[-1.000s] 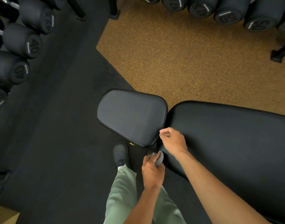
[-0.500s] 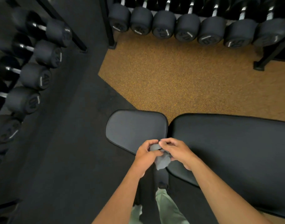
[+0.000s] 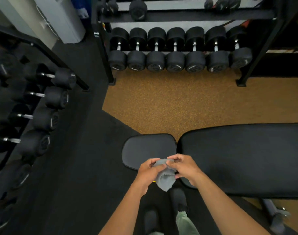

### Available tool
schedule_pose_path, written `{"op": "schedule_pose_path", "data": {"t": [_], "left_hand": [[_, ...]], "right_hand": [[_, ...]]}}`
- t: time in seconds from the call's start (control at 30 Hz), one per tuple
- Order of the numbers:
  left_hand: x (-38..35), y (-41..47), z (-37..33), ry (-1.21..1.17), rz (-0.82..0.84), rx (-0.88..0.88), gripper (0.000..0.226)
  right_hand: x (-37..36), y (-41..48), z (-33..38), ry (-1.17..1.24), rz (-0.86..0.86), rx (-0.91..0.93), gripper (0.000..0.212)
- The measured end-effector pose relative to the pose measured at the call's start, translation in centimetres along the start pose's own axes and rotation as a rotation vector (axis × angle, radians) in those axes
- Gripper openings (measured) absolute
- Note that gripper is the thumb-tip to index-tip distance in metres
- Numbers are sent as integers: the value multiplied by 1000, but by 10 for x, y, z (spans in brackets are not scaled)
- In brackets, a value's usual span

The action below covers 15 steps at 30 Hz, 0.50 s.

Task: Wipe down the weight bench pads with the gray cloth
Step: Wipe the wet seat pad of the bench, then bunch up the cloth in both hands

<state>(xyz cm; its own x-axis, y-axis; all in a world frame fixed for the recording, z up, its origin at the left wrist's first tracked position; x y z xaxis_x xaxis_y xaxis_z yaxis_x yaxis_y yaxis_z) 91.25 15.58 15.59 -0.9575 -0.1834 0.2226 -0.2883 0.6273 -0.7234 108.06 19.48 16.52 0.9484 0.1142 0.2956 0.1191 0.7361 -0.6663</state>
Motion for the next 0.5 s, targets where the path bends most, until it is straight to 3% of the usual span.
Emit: {"op": "schedule_pose_path", "data": {"t": [0.1, 0.5], "left_hand": [[40, -15, -6, -6, -28, -5, 14], [203, -57, -57, -195, -98, -60, 16]], "right_hand": [[-22, -20, 14, -30, -10, 46, 11], [-134, -89, 146, -146, 206, 227, 16]]}}
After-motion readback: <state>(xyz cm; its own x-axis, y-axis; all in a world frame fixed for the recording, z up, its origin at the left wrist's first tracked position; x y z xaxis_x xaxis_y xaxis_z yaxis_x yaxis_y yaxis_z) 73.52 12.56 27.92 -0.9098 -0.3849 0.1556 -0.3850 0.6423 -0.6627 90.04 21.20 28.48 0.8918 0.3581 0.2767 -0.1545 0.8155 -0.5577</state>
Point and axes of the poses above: each hand's wrist, its own y-axis towards the middle knuckle, its own x-axis out of the back of the hand, z = x × y, the point moved 8 cm from there along y, towards the middle knuckle, and after that the axes turned 15 degrees about -z, right-handed, at the moved point
